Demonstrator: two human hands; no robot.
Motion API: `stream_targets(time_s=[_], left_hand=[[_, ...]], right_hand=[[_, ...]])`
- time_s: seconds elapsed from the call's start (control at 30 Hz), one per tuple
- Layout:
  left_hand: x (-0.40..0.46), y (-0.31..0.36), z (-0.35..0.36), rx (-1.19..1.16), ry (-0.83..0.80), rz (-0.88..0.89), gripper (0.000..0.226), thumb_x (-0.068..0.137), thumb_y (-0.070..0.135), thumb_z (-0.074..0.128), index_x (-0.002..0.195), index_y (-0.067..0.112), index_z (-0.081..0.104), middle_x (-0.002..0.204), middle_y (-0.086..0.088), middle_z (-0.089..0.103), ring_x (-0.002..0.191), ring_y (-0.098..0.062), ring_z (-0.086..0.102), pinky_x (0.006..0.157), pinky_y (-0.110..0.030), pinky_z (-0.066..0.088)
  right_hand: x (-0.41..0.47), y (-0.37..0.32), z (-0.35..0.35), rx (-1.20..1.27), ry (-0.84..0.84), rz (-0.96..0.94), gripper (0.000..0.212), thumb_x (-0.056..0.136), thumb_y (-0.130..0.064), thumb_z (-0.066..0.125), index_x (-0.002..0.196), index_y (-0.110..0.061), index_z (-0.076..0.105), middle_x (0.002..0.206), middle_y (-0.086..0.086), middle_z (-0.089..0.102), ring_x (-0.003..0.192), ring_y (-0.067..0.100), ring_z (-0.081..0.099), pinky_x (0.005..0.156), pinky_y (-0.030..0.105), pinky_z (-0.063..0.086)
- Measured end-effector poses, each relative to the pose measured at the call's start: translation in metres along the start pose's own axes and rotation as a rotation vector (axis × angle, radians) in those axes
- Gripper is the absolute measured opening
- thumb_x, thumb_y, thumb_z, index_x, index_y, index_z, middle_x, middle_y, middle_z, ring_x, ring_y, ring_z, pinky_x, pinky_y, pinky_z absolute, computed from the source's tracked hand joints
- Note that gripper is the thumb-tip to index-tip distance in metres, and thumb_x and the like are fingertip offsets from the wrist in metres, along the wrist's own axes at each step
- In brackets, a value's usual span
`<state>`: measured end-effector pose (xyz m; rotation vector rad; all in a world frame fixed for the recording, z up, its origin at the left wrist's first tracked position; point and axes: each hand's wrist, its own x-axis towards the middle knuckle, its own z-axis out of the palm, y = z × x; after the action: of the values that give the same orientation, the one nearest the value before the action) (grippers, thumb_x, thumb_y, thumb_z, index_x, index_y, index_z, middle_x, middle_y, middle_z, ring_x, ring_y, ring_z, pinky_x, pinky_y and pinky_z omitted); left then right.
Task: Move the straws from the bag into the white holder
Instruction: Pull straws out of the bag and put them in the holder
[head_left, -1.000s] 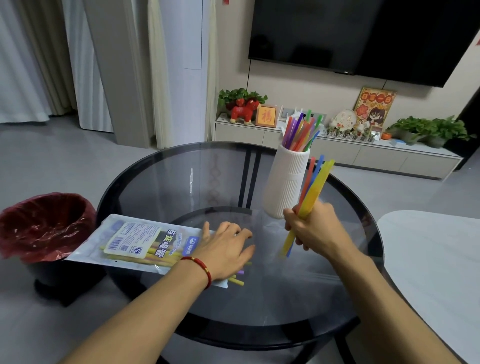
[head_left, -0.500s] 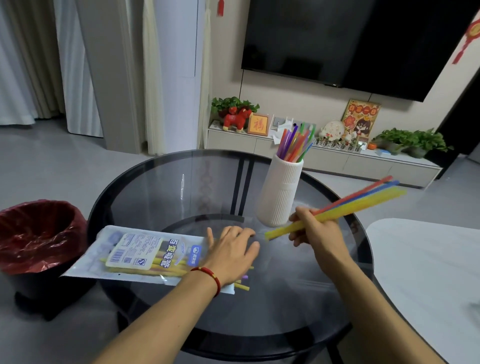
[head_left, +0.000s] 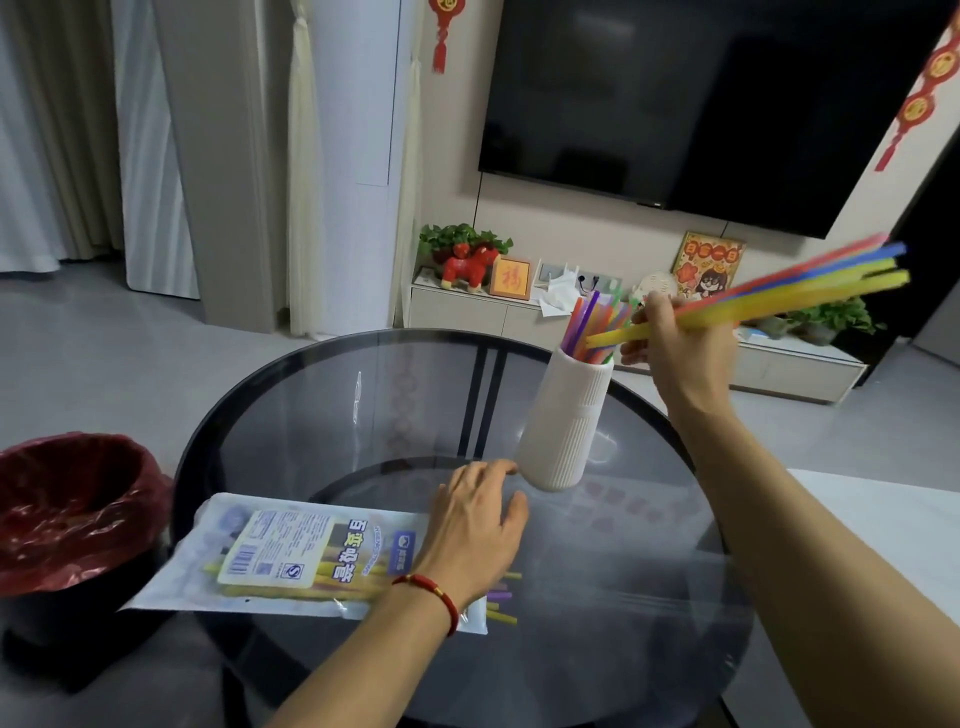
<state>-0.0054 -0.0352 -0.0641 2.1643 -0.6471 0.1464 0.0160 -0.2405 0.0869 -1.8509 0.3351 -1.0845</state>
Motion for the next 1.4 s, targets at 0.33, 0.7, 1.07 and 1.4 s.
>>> stream_targets(time_s=[0.33,0.7,1.07,1.4], left_hand=[[0.005,0.0,-0.009,-0.056,0.023,-0.044,0.035,0.102,0.035,0.039,0.135,0.023,0.046,0.137,0.0,0.047,0.129,-0.015,0.04,0.105,-0.038,0.04],[0.006,0.002,-0.012,-0.079,0.039,-0.053,0.035,0.102,0.034,0.041,0.134,0.022,0.047,0.136,-0.001,0.043,0.121,-0.016,0.046,0.093,-0.029,0.041],[0.006,0.002,-0.009,-0.068,0.013,-0.067,0.038,0.103,0.035,0.042,0.138,0.022,0.042,0.143,-0.003,0.039,0.126,-0.018,0.045,0.088,-0.025,0.039],[0.007,0.001,-0.008,-0.025,0.014,-0.035,0.038,0.102,0.036,0.041,0.137,0.022,0.041,0.139,-0.003,0.041,0.125,-0.019,0.043,0.094,-0.032,0.044]], right_hand=[[0.015,-0.009,0.038,-0.437,-0.302,0.061,0.03,0.102,-0.027,0.061,0.098,0.001,0.07,0.07,0.014,0.072,0.039,0.017,0.066,0.038,0.026,0.055],[0.018,-0.032,0.03,-0.412,-0.143,-0.143,0.035,0.102,-0.03,0.064,0.097,0.004,0.071,0.094,0.021,0.076,0.079,0.037,0.076,0.075,0.051,0.065],[0.027,-0.025,0.033,-0.541,-0.166,-0.449,0.077,0.096,-0.02,0.072,0.161,-0.014,0.03,0.162,0.014,0.039,0.142,0.028,0.045,0.11,0.032,0.04],[0.012,0.003,0.037,-0.662,-0.29,-0.486,0.051,0.104,-0.018,0.054,0.153,-0.007,0.045,0.156,0.018,0.05,0.143,0.036,0.042,0.117,0.048,0.036]])
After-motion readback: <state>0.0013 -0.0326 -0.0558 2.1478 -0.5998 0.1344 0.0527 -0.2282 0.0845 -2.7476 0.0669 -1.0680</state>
